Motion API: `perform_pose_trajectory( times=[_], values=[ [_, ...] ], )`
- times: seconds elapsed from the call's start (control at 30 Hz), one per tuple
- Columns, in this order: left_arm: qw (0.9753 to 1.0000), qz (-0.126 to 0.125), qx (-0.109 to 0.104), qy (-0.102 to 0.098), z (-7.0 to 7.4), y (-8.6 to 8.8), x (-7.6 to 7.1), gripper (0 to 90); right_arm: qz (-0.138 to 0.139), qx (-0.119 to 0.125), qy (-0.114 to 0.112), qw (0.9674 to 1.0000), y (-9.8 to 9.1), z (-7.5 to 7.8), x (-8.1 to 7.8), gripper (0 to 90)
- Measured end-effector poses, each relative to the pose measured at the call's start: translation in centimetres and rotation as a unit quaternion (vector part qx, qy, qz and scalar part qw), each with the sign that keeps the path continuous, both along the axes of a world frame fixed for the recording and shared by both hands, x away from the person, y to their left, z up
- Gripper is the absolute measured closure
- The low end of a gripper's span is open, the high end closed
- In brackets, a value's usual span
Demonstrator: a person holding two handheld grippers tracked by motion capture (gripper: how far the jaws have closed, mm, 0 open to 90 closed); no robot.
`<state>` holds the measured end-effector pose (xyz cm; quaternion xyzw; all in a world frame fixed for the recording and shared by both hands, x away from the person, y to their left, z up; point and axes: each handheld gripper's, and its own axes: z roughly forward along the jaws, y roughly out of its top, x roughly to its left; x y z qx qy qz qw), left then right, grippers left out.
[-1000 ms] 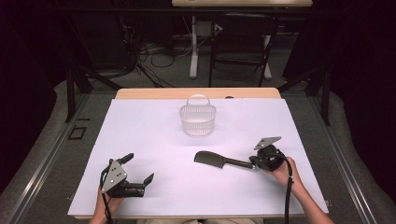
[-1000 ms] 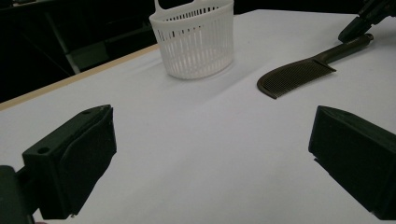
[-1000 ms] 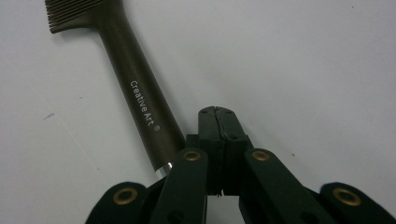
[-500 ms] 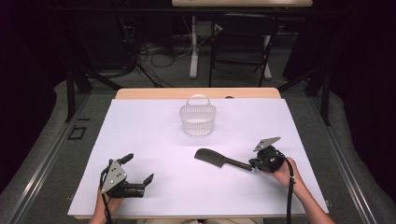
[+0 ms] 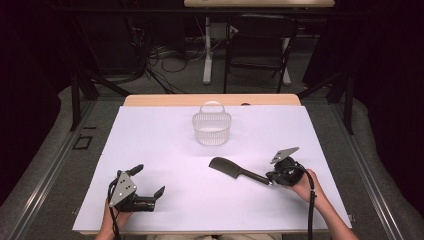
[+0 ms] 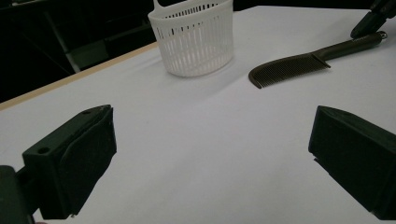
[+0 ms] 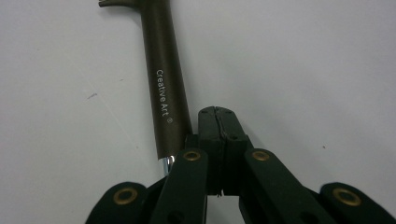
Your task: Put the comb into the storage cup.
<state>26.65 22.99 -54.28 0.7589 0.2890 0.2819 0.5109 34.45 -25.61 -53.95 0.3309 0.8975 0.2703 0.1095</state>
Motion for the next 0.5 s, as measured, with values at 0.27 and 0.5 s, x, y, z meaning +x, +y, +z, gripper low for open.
perform_pose_trajectory(
  times=[0.27, 0.5],
  values=[
    [1.0000, -0.002, 0.003, 0.001, -0.02, -0.01, 0.04, 1.3, 0.009, -0.004, 0.009, 0.9999, 0.32, 0.02, -0.17, 90.0],
    [1.0000, -0.002, 0.002, 0.001, -0.01, 0.00, 0.03, 1.3, 0.005, -0.008, 0.013, 0.9999, 0.43, 0.05, -0.25, 88.1]
  ],
)
